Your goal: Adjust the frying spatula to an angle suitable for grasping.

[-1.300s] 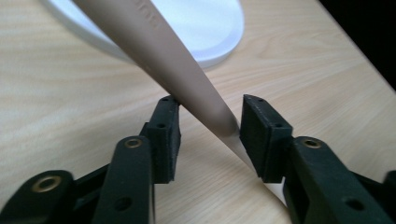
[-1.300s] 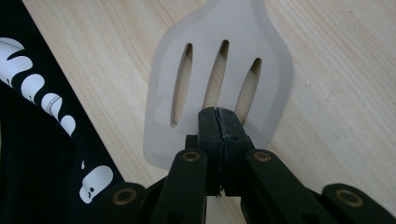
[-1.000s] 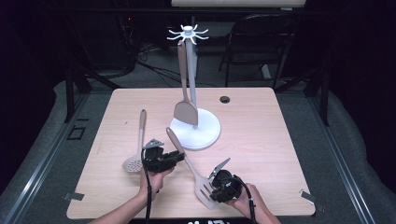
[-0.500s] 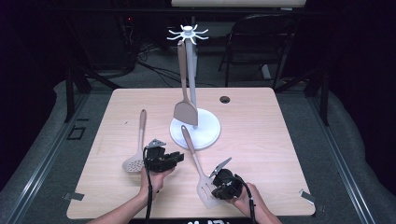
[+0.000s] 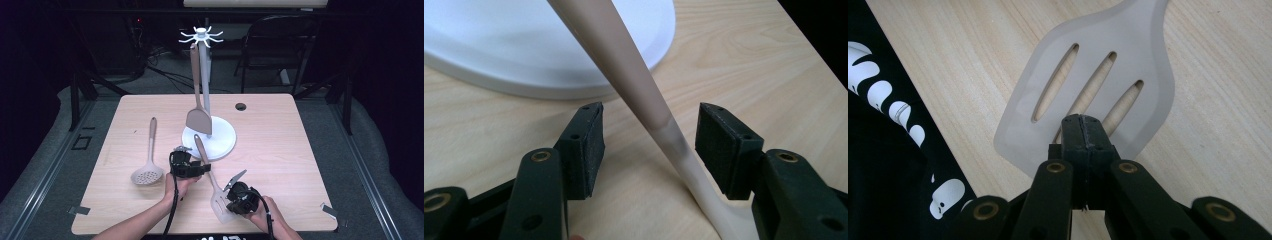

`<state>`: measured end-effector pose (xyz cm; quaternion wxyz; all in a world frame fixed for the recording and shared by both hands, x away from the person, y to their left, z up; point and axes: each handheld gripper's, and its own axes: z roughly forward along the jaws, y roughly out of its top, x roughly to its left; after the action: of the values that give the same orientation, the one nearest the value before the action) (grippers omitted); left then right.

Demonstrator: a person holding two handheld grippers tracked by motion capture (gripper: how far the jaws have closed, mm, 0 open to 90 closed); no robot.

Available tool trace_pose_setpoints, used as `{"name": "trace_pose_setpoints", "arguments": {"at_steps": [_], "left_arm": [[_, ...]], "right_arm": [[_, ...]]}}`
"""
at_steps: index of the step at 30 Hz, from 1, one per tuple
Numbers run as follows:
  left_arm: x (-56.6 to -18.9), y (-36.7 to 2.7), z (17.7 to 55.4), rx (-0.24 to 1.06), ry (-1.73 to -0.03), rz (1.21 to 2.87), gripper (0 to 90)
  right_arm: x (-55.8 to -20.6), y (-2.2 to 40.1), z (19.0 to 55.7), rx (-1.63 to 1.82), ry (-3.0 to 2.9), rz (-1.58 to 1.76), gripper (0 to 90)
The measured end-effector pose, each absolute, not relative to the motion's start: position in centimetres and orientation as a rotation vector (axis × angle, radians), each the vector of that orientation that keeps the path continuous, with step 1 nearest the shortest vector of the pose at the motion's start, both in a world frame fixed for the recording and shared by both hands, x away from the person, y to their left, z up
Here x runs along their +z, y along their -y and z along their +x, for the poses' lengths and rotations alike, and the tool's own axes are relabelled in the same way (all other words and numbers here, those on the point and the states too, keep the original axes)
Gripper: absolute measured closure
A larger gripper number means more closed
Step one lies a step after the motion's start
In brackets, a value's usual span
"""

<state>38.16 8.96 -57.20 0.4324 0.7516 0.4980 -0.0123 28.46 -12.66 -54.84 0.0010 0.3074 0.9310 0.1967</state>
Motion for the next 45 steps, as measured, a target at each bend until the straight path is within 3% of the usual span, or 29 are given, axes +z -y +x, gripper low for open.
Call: {"name": "trace_pose_setpoints", "arguments": {"at_steps": [2, 6, 15, 28, 32, 37, 40, 45], "left_arm": [[-57.5, -8.5, 38.5, -0.048, -1.238, 1.876, 46.2], [-58.1, -7.8, 38.6, -0.057, -1.233, 1.879, 59.9], [-57.7, -9.2, 37.8, -0.119, -1.241, 1.787, 65.3], [-54.4, -10.6, 34.4, -0.037, -1.115, 1.707, 71.3], [-54.1, -10.6, 34.2, -0.029, -1.1, 1.697, 71.9], [-54.0, -10.4, 34.0, -0.011, -1.092, 1.695, 71.9], [-53.9, -10.5, 33.9, -0.004, -1.085, 1.699, 71.7], [-53.6, -10.4, 33.7, 0.022, -1.061, 1.712, 71.4]], "right_arm": [[-54.8, 12.6, 28.4, 0.627, -2.925, 0.968, 90.0], [-54.8, 12.6, 28.4, 0.614, -2.924, 0.959, 90.0], [-54.8, 12.6, 28.5, 0.618, -2.932, 0.956, 90.0], [-54.3, 12.5, 28.3, 0.641, -2.932, 0.989, 89.7], [-53.8, 12.5, 28.4, 0.689, -2.924, 1.014, 84.0], [-51.6, 11.5, 29.7, 0.907, -2.73, 1.101, 66.0], [-51.4, 10.0, 30.6, 0.944, -2.65, 1.104, 60.2], [-51.8, 8.5, 31.9, 0.932, -2.649, 1.101, 62.1]]}}
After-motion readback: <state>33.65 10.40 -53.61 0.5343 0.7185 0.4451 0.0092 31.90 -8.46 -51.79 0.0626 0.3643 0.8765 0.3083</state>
